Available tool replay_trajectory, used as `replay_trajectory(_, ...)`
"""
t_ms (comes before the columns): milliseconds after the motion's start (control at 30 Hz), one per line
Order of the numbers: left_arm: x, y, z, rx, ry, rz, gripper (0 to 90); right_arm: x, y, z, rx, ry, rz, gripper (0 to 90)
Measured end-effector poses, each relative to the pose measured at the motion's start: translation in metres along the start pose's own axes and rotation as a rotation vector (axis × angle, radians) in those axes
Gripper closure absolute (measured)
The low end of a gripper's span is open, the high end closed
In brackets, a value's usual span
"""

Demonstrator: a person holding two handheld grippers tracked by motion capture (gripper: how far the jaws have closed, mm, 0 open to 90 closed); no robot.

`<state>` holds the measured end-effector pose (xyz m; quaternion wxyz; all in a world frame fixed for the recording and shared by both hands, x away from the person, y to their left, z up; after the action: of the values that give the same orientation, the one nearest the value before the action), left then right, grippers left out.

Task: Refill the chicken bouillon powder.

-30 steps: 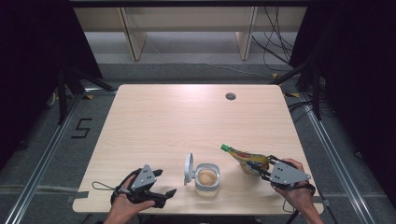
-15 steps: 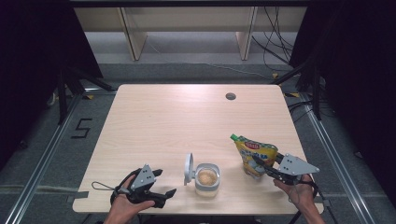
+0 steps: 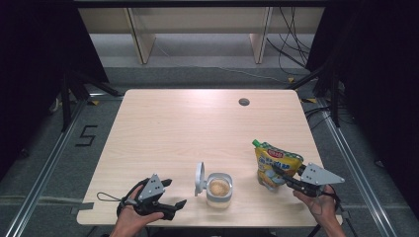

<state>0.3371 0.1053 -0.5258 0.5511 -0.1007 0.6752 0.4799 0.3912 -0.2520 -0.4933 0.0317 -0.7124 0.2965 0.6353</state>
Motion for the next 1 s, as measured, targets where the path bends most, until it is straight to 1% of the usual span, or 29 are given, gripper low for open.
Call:
replay_trajectory(67,0.000,0.000,0.000,0.001,0.002,0.001,16.0,0.000,0.000,-0.001,-0.001,0.012,-0.003,74.8)
replay_trajectory(100,0.000,0.000,0.000,0.001,0.002,0.000,16.0,0.001,0.001,0.001,0.008,-0.004,-0.004,74.7)
replay_trajectory(133,0.000,0.000,0.000,0.001,0.002,0.000,16.0,0.000,0.001,-0.001,0.017,0.011,-0.009,74.6)
replay_trajectory(167,0.000,0.000,0.000,0.001,0.003,0.000,16.0,0.001,0.001,0.000,0.003,-0.007,-0.007,74.5)
replay_trajectory(233,0.000,0.000,0.000,0.002,0.003,0.000,16.0,0.002,0.003,-0.001,0.015,-0.003,0.001,74.2)
replay_trajectory(267,0.000,0.000,0.000,0.002,0.003,0.000,16.0,0.003,0.003,0.001,0.019,-0.020,0.000,73.9)
replay_trajectory(367,0.000,0.000,0.000,0.002,0.003,0.000,16.0,0.004,0.005,-0.002,0.038,-0.005,-0.006,73.1)
replay_trajectory(400,0.000,0.000,0.000,0.002,0.002,0.000,16.0,0.005,0.006,-0.002,0.034,-0.016,0.005,72.9)
replay_trajectory(467,0.000,0.000,0.000,0.002,0.002,0.001,16.0,0.006,0.007,0.000,0.028,-0.029,0.004,72.6)
replay_trajectory(567,0.000,0.000,0.000,0.003,0.002,0.001,16.0,0.006,0.007,0.001,0.027,-0.038,0.003,72.1)
replay_trajectory(600,0.000,0.000,0.000,0.003,0.006,0.001,16.0,0.006,0.007,0.000,0.031,-0.033,0.002,71.3)
replay_trajectory(633,0.000,0.000,0.000,0.003,0.006,0.001,16.0,0.005,0.007,0.000,0.043,-0.037,-0.007,69.8)
replay_trajectory(667,0.000,0.000,0.000,0.003,0.006,0.002,16.0,0.005,0.009,0.001,0.040,-0.046,0.003,68.1)
replay_trajectory(733,0.000,0.000,0.000,0.003,0.006,0.001,16.0,0.005,0.011,0.001,0.050,-0.046,0.009,65.2)
replay_trajectory(800,0.000,0.000,0.000,0.002,0.006,0.000,16.0,0.003,0.011,0.000,0.068,-0.017,0.005,61.9)
replay_trajectory(867,0.000,0.001,0.001,-0.003,0.004,0.007,16.0,0.003,0.012,0.002,0.082,-0.031,0.012,59.0)
replay_trajectory(900,0.000,0.001,0.001,-0.005,0.008,0.004,16.0,0.002,0.013,0.004,0.080,-0.039,0.015,56.4)
replay_trajectory(933,0.000,0.001,0.001,-0.009,0.006,0.005,16.0,0.002,0.013,0.005,0.089,-0.044,0.019,54.3)
replay_trajectory(967,0.000,0.001,0.002,-0.006,-0.003,0.004,16.0,0.000,0.014,0.006,0.090,-0.038,0.012,51.5)
replay_trajectory(1000,0.000,0.001,0.002,-0.007,0.000,0.004,16.0,-0.001,0.016,0.006,0.101,-0.051,0.001,48.7)
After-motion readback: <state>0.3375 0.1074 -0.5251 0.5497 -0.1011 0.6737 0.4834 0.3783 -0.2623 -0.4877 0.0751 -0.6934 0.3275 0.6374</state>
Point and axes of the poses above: each handheld gripper's, and its own axes: y roughly backward along the jaws, x roughly out of its underside, z roughly to its left, the point moved 8 cm from there along -y, roughly forward along the jaws, and after that the axes turned 13 degrees about -x, right-handed, at the moved point
